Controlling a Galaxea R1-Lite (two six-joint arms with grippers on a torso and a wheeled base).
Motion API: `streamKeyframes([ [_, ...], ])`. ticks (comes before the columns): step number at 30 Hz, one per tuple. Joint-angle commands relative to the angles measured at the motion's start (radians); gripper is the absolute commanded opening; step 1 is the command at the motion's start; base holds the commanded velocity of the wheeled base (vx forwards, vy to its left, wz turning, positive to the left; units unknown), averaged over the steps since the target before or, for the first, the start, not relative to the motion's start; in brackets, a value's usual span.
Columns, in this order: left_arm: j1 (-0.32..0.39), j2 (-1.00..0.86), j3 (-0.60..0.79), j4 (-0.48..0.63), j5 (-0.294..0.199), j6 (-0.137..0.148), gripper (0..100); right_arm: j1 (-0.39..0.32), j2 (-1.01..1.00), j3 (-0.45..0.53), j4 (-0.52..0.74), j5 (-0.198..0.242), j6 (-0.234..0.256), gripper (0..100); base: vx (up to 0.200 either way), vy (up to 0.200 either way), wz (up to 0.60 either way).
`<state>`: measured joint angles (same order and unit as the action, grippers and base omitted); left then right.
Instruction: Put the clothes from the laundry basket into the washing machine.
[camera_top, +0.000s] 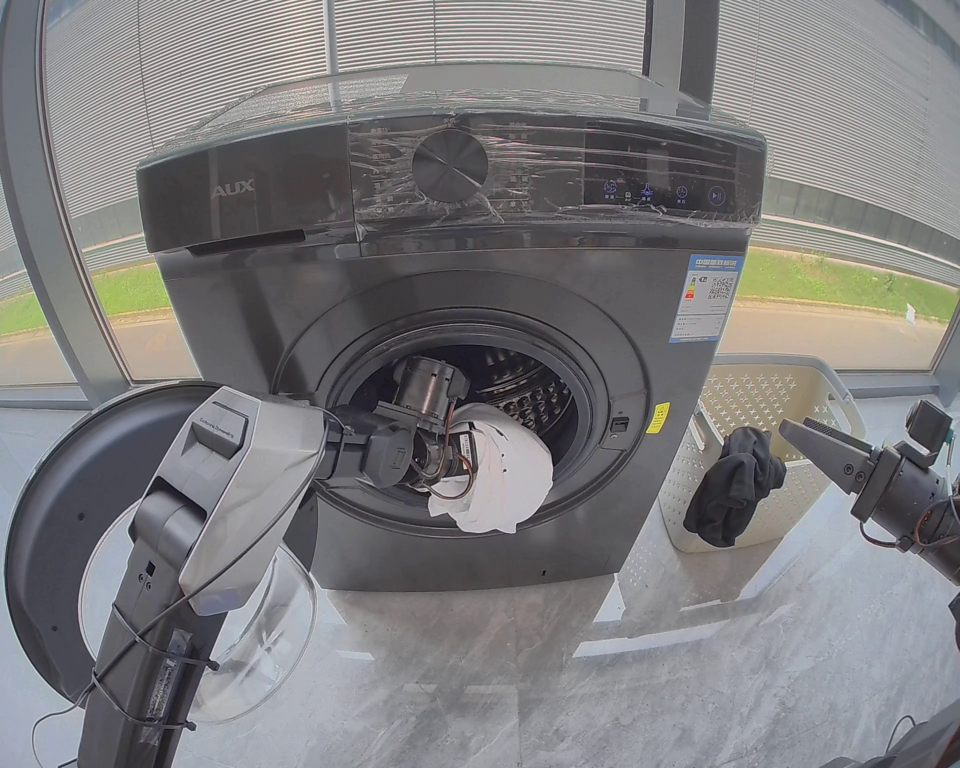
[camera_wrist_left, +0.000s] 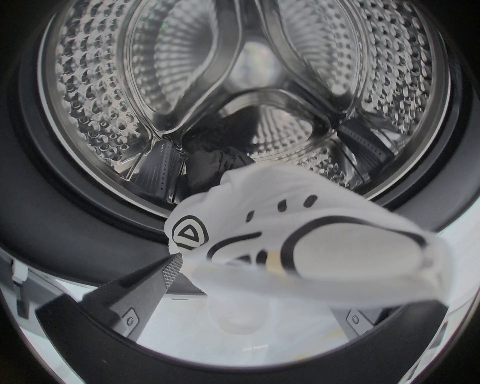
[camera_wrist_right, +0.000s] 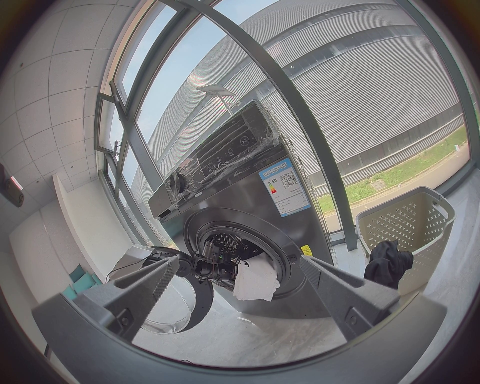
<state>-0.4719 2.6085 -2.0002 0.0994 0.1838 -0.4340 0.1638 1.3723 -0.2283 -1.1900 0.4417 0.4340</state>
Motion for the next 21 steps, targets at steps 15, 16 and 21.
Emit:
streamKeyframes([
  [15,-0.031,-0.377,0.439,-0.259,-0.007,-0.023,100,0.005,0.004,-0.028,0.000,0.012,0.002,100,0.000,0.000,0.00],
  [16,-0.033,-0.397,0.488,-0.296,-0.009,-0.014,100,0.005,0.004,-0.028,0.000,0.014,0.002,100,0.000,0.000,0.00],
  [21,-0.039,-0.473,0.701,-0.400,-0.023,0.006,100,0.005,0.004,-0.034,0.000,0.014,0.002,100,0.000,0.000,0.00],
])
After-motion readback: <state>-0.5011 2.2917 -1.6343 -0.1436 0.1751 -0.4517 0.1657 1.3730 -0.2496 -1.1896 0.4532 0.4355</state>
